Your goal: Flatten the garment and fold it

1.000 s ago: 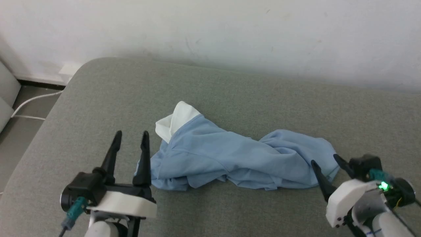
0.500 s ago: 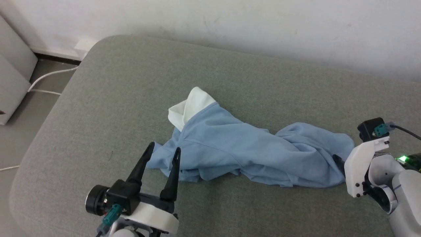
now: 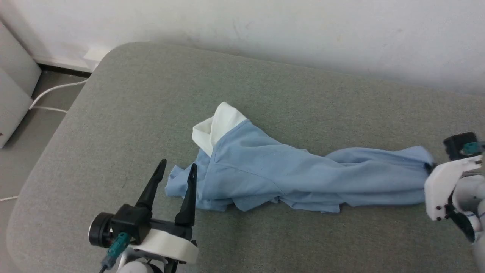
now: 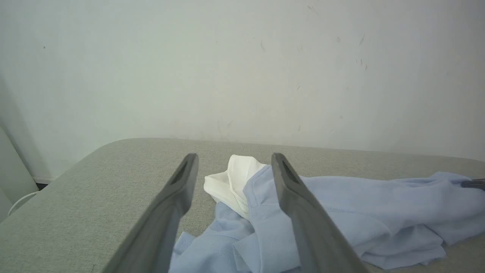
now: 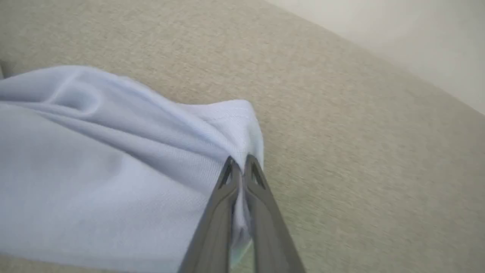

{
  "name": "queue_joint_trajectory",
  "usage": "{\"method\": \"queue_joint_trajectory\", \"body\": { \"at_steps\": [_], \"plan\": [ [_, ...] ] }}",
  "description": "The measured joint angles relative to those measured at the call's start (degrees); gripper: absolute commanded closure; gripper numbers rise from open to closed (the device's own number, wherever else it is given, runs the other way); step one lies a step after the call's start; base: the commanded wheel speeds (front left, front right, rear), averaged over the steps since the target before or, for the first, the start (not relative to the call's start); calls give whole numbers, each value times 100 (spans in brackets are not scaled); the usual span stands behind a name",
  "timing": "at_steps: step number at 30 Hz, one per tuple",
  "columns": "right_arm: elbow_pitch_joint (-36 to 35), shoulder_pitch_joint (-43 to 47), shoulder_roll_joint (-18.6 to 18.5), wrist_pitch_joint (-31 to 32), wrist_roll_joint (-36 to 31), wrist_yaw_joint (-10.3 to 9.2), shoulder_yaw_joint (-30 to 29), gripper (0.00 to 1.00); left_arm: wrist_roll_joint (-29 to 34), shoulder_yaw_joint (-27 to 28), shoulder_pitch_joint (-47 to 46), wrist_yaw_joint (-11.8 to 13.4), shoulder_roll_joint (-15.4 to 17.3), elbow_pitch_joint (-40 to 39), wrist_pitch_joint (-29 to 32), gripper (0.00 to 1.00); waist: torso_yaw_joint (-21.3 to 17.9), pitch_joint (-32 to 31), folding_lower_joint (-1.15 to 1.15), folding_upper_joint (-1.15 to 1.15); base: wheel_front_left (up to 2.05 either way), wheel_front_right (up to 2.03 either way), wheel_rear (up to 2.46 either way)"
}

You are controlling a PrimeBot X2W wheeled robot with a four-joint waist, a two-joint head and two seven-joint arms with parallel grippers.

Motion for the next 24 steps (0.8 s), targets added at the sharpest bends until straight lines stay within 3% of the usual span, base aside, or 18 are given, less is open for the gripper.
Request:
{"method": "queue_joint_trajectory", "body": {
  "at_steps": [7,11,12,13,19,24],
  "plan": [
    [-886,297,-389,-192,-710,7,-1467,100,0,102,47,-2,-9,-29,0,0,-433,-177,0,0,0,0,0],
    [-968,460,-419,-205,-838,5,-1802,100,-1,114,45,-5,-11,-29,0,0,-599,-226,-1,0,0,0,0],
    [-899,576,-343,-207,-865,5,-1850,66,-10,125,44,-5,-13,-30,0,0,-691,-246,-1,0,0,0,0],
    [-899,576,-343,-207,-865,5,-1850,0,-10,125,44,-5,-13,-30,0,0,-691,-246,-1,0,0,0,0],
    [-725,745,177,-502,-834,4,-1689,0,-63,124,43,-5,-23,14,0,0,-879,-260,0,0,0,0,0],
    [-1135,745,463,-947,-563,4,-1499,0,-63,133,43,-5,-29,58,0,0,-989,-307,0,0,0,0,0]
  ]
}}
